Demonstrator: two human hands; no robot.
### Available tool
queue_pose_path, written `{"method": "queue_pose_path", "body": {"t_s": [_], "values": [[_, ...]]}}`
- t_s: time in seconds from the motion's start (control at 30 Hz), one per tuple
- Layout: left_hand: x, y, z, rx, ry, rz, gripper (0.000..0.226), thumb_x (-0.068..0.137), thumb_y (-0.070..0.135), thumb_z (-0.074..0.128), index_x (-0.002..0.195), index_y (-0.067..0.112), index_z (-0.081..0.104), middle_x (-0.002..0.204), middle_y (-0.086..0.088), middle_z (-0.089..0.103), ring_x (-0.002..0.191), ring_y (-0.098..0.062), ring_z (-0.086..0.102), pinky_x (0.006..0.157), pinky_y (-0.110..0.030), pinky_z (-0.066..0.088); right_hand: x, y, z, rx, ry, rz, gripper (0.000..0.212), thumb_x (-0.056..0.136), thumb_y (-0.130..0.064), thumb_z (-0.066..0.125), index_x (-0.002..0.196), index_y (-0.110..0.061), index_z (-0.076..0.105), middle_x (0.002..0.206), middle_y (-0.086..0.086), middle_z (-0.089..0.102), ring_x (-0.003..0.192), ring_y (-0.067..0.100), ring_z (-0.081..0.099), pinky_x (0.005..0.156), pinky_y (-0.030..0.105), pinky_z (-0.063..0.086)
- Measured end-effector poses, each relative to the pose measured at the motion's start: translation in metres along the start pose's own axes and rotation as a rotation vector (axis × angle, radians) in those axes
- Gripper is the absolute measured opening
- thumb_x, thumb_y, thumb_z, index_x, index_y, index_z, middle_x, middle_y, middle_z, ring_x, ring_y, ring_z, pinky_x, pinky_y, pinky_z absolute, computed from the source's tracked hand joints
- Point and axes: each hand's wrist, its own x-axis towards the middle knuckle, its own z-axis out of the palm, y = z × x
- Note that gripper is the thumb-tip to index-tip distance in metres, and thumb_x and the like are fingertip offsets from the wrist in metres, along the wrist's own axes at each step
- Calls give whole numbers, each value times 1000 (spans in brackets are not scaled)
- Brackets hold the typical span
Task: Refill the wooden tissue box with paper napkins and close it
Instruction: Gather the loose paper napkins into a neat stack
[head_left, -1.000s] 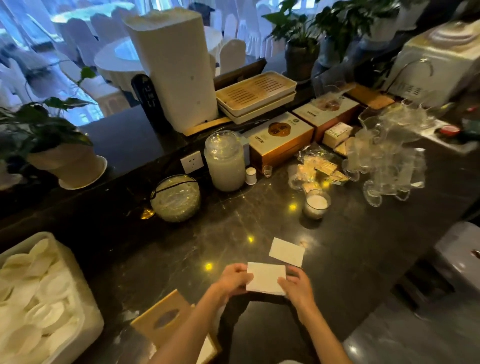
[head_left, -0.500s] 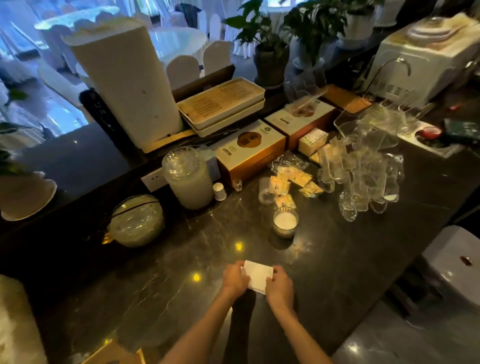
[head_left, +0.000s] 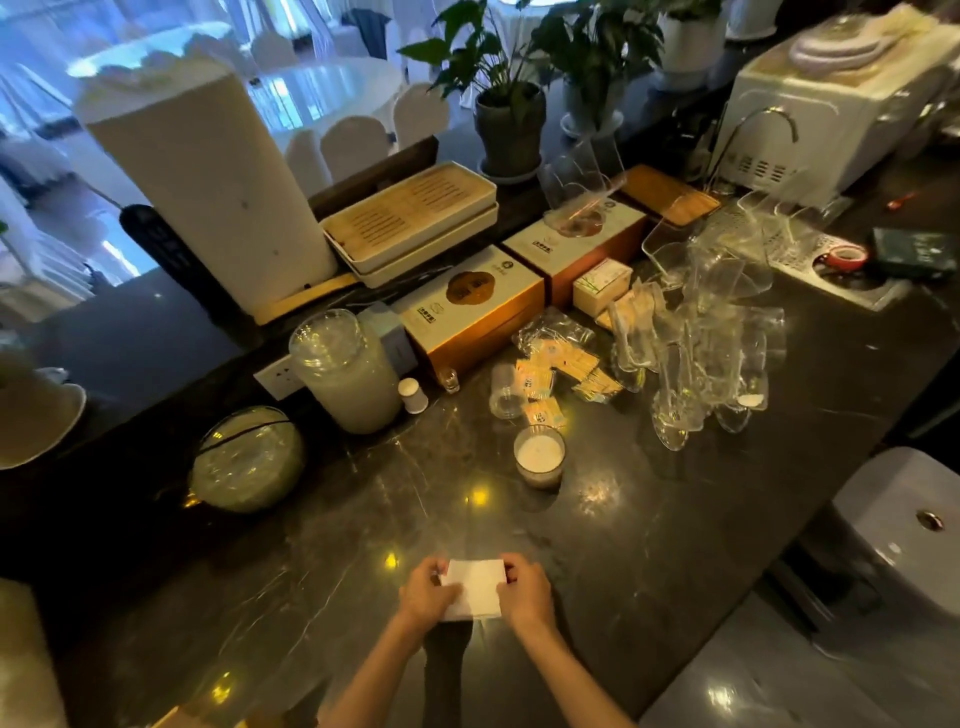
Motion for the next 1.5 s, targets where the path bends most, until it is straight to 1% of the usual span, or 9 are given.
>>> {"method": "queue_pose_path", "body": {"t_s": [0.1, 0.27, 0.5, 0.67, 0.83, 1.0, 1.17, 1.37, 1.5], "values": [[-23, -5, -4, -108, 1, 36, 14, 89, -7, 58, 91, 5, 52, 90, -10, 57, 78, -17, 54, 66, -27, 51, -3, 0, -1, -14, -128, -51, 47, 89, -7, 64, 132, -23, 55, 132, 6, 57, 118, 22, 57, 94, 29, 52], [-50, -15, -29, -321, 67, 161, 13, 89, -6, 59, 102, -6, 55, 99, -17, 62, 86, -23, 64, 69, -28, 58, -6, -18, -3, 124, -336, -126, 67, 84, -2, 66, 142, -27, 44, 134, 4, 56, 117, 20, 57, 98, 38, 54], [-66, -46, -58, -454, 190, 349, 41, 88, -14, 56, 115, 16, 52, 96, -10, 56, 81, -9, 58, 72, -23, 53, -25, -49, -3, 109, -415, -388, 25, 82, 3, 65, 100, -15, 63, 99, 8, 63, 91, 19, 62, 72, 22, 53], [-74, -73, -35, -476, 282, 311, 28, 88, -12, 53, 104, 10, 61, 95, -5, 61, 88, -13, 60, 78, -19, 48, -20, -41, 7, -45, -403, -579, 36, 80, 15, 60, 88, -20, 59, 88, 1, 64, 86, 15, 61, 78, 23, 49], [-96, -107, -7, -551, 356, 284, 10, 93, -4, 56, 101, 1, 60, 100, -11, 64, 98, -21, 62, 91, -28, 50, -20, -20, 25, -245, -469, -725, 45, 86, 10, 57, 108, -29, 62, 107, -6, 63, 102, 6, 61, 95, 24, 47], [-89, -127, 9, -561, 387, 235, 39, 89, -8, 57, 122, 14, 59, 125, -3, 60, 121, -13, 56, 106, -24, 45, -28, -6, 35, -276, -509, -697, 64, 87, 10, 57, 134, -32, 50, 132, -2, 52, 124, 5, 51, 109, 27, 38], [-86, -122, 10, -565, 391, 246, 36, 91, -6, 56, 119, 16, 60, 121, 0, 60, 117, -9, 57, 101, -19, 46, -32, -4, 40, -211, -544, -637, 60, 90, 11, 53, 138, -24, 49, 139, 0, 53, 131, 13, 49, 112, 33, 39], [-82, -122, 14, -491, 412, 212, 50, 88, -12, 55, 129, 16, 55, 131, -1, 55, 124, -10, 51, 105, -17, 42, -41, -3, 52, -116, -597, -563, 63, 94, 13, 43, 148, -20, 38, 150, -2, 42, 140, 9, 38, 113, 24, 31], [-80, -113, 11, -451, 478, 221, 50, 87, -14, 50, 122, 22, 56, 121, 1, 56, 115, -6, 52, 100, -19, 45, -44, -6, 51, -154, -609, -582, 59, 95, 9, 46, 145, -22, 42, 139, -2, 53, 131, 6, 47, 103, 10, 36]]}}
